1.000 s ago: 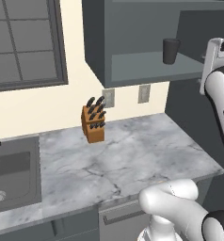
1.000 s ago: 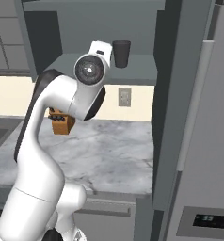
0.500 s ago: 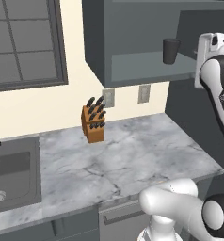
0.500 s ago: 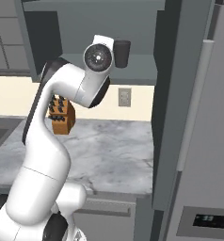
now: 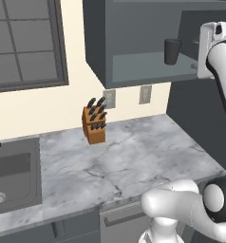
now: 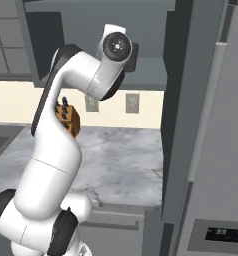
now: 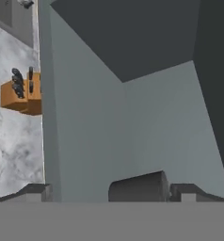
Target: There is a bowl on the dining counter. Grab a lemon wedge from the fridge and place it in the bowl. Then get the liquor bottle and glass cup from the cabinet and place them next to the bowl.
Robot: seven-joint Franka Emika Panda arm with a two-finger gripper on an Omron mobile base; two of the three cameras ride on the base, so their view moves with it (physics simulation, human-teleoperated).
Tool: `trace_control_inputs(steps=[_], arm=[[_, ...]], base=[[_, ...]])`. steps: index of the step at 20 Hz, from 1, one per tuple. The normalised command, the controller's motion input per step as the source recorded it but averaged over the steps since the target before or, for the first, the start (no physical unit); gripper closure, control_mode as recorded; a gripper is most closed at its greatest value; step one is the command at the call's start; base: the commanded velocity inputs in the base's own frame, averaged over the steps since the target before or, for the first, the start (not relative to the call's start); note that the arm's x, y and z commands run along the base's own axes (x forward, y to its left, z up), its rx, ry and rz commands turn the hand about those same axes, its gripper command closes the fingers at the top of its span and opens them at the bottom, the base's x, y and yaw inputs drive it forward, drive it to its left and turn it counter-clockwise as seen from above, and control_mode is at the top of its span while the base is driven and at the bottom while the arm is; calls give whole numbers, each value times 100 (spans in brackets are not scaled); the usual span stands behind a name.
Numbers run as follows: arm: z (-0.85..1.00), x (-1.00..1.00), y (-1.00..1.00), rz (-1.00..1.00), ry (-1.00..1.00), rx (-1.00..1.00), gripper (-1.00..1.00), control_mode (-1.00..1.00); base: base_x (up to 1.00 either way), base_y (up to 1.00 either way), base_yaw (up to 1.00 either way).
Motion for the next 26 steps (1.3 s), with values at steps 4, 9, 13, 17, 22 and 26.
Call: trace_control_inputs(steps=[4,9,13,17,22,26], arm=[[13,17,10,0,-5,-2,-100,-100],[1,37,3,-1,-2,-8,-100,-100],[-2,42,2,-1,-5,-17,-100,-100],[-6,49,0,0,-4,-19,-100,-100],[-12,49,-1,0,-1,-20,-100,-100],[-6,46,-7,0,0,-16,-100,-100]], base=[[0,0,0],[0,0,0],[0,0,0],[0,0,0],[0,0,0],[0,0,0]])
